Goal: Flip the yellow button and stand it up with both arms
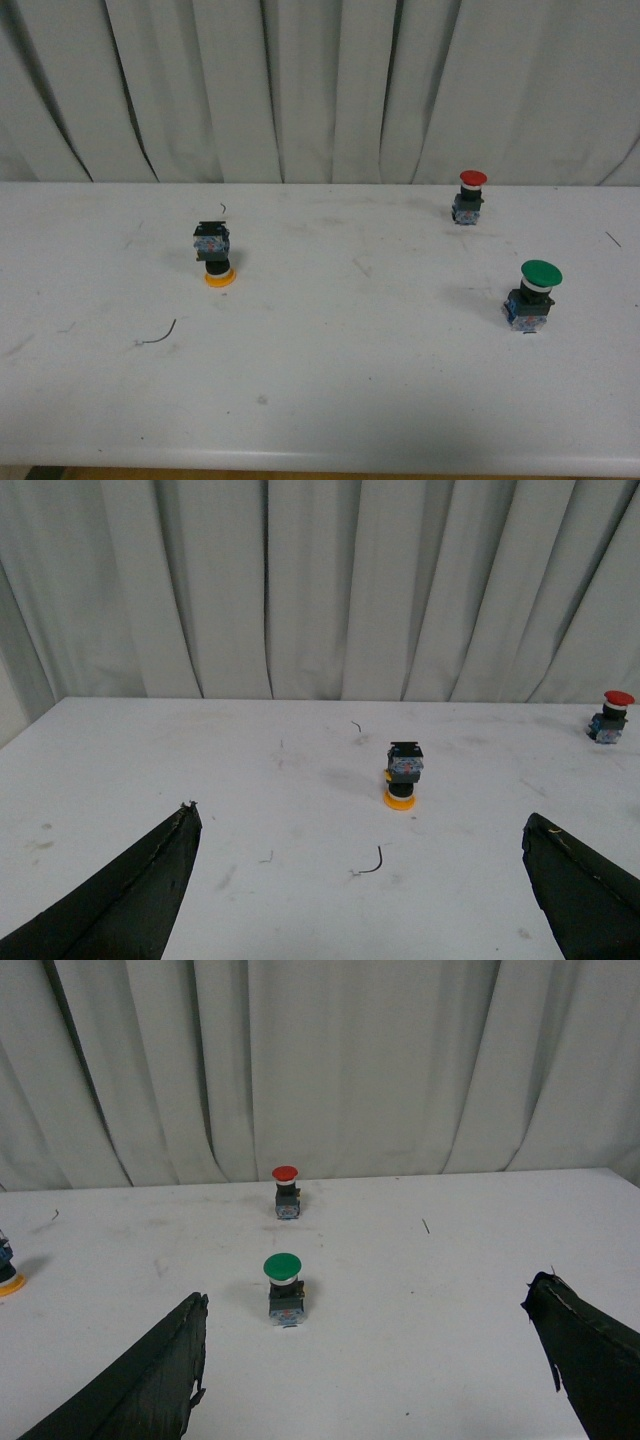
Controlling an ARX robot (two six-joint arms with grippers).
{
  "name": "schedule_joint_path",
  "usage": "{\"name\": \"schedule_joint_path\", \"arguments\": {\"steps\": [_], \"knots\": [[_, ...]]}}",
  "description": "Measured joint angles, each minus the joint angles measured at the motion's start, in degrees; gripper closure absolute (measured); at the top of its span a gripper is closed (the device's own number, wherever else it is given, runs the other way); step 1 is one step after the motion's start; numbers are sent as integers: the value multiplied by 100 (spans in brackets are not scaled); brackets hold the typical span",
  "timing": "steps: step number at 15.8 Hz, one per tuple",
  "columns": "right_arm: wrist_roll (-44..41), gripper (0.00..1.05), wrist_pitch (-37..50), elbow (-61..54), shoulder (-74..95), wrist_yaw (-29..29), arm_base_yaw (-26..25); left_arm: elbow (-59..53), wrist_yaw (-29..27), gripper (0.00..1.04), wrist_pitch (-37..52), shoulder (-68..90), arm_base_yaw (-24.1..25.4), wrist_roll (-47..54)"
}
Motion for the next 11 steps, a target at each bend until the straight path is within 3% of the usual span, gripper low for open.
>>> {"name": "schedule_joint_path", "arguments": {"steps": [11], "knots": [[0, 6, 0, 0, 0, 0, 0, 0, 0, 7, 0, 0, 0, 0]]}}
